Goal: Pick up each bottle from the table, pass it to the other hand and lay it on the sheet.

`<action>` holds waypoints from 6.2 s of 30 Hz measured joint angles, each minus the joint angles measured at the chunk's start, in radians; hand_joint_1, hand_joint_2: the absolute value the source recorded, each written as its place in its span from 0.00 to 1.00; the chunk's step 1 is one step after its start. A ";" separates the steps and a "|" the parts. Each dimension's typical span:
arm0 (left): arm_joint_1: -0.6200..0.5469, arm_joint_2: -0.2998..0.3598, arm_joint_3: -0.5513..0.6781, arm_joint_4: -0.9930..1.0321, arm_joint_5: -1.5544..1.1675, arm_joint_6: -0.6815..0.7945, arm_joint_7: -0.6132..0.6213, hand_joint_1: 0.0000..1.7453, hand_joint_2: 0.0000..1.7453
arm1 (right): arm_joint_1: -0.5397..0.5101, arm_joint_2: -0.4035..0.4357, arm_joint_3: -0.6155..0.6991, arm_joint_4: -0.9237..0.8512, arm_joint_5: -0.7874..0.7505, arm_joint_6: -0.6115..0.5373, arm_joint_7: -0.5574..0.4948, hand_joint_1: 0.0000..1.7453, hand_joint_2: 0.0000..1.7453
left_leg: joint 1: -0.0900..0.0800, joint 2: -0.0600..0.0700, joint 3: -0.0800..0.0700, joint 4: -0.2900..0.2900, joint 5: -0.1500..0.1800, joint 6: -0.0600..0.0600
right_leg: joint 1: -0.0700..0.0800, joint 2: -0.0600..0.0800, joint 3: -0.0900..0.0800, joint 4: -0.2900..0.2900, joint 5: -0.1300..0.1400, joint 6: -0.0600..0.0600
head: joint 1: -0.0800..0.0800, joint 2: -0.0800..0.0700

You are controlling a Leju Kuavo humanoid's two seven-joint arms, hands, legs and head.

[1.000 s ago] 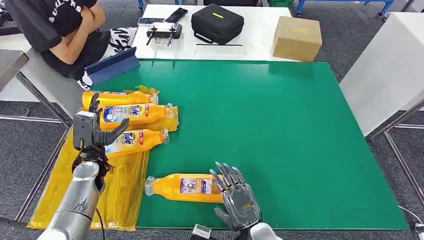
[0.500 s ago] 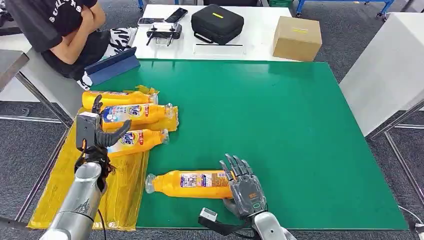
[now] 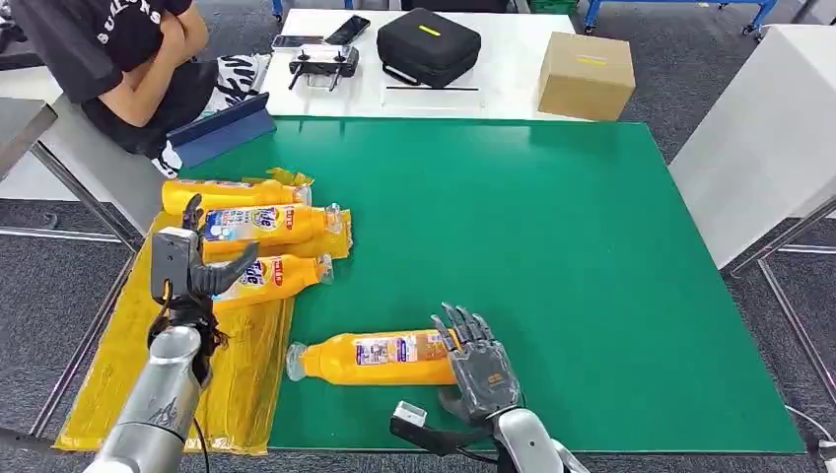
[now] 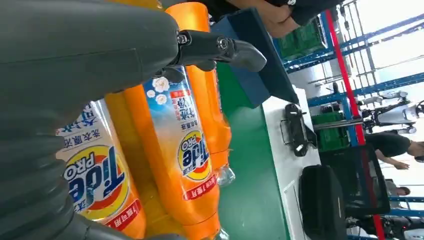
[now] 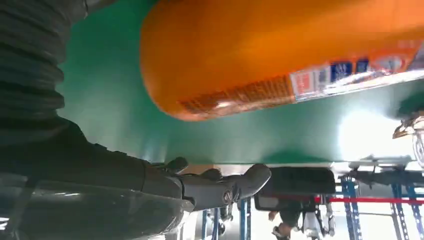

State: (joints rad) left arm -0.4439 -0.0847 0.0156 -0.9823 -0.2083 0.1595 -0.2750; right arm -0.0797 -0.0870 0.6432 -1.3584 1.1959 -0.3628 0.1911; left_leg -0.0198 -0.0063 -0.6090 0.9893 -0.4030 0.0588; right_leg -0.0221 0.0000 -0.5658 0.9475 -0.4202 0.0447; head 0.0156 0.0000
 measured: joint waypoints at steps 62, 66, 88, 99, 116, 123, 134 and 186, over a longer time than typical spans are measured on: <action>0.000 -0.030 0.000 0.019 0.021 -0.031 -0.005 0.00 1.00 | -0.198 0.087 0.011 0.165 -0.170 0.338 -0.031 1.00 1.00 | 0.000 0.000 0.001 0.000 0.000 0.000 | 0.000 0.000 0.001 0.000 0.000 0.000 | 0.000 0.000; 0.000 -0.030 0.001 0.020 0.023 -0.031 -0.006 0.00 1.00 | -0.198 0.087 0.010 0.166 -0.160 0.320 -0.036 1.00 1.00 | 0.000 0.000 0.001 0.000 0.000 0.000 | 0.000 0.000 0.001 0.000 0.000 0.000 | 0.000 0.000; 0.002 -0.024 0.025 0.021 0.010 -0.013 -0.009 0.00 1.00 | -0.083 0.076 -0.108 -0.119 -0.305 -0.060 -0.206 1.00 1.00 | 0.000 0.000 -0.001 0.000 0.000 0.000 | 0.000 0.000 -0.001 0.000 0.000 0.000 | 0.000 0.000; -0.005 -0.024 0.010 0.010 0.091 -0.109 0.017 0.00 1.00 | -0.097 0.086 -0.156 -0.059 -0.450 -0.303 -0.334 1.00 1.00 | 0.000 0.000 -0.001 0.000 0.000 0.000 | 0.000 0.000 0.000 0.000 0.000 0.000 | 0.000 0.000; -0.044 -0.017 -0.153 -0.114 0.139 -0.157 0.117 0.00 1.00 | -0.280 0.239 -0.207 0.261 -0.869 -0.305 -0.756 1.00 1.00 | 0.000 0.000 -0.001 0.000 0.001 0.000 | 0.000 0.000 0.000 0.001 0.000 0.000 | 0.000 0.000; -0.082 -0.014 -0.214 -0.198 0.132 -0.149 0.151 0.00 1.00 | -0.367 0.277 -0.207 0.364 -0.899 -0.305 -0.761 1.00 1.00 | 0.000 0.000 -0.001 0.000 0.001 0.000 | 0.000 0.000 0.000 0.001 0.000 0.000 | 0.000 0.000; -0.099 -0.008 -0.276 -0.266 0.145 -0.150 0.159 0.00 1.00 | -0.477 0.306 -0.210 0.534 -0.905 -0.322 -0.792 1.00 1.00 | 0.000 0.000 -0.001 0.000 0.001 0.000 | 0.000 0.000 0.000 0.001 0.000 0.000 | 0.000 0.000; -0.121 -0.059 -0.534 -0.263 0.480 -0.275 0.230 0.00 1.00 | -0.579 0.445 -0.249 0.658 -1.250 -0.064 -0.869 1.00 1.00 | 0.000 0.000 -0.002 0.000 0.001 0.000 | 0.000 0.000 -0.002 0.001 0.000 0.000 | 0.000 0.000</action>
State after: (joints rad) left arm -0.5647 -0.1438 -0.5188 -1.2455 0.2720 -0.1156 -0.0454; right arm -0.6592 0.3582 0.3945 -0.7008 -0.0542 -0.4269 -0.6779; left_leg -0.0195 -0.0066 -0.6113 0.9898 -0.4020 0.0586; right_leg -0.0222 -0.0002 -0.5680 0.9487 -0.4198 0.0451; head 0.0156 0.0000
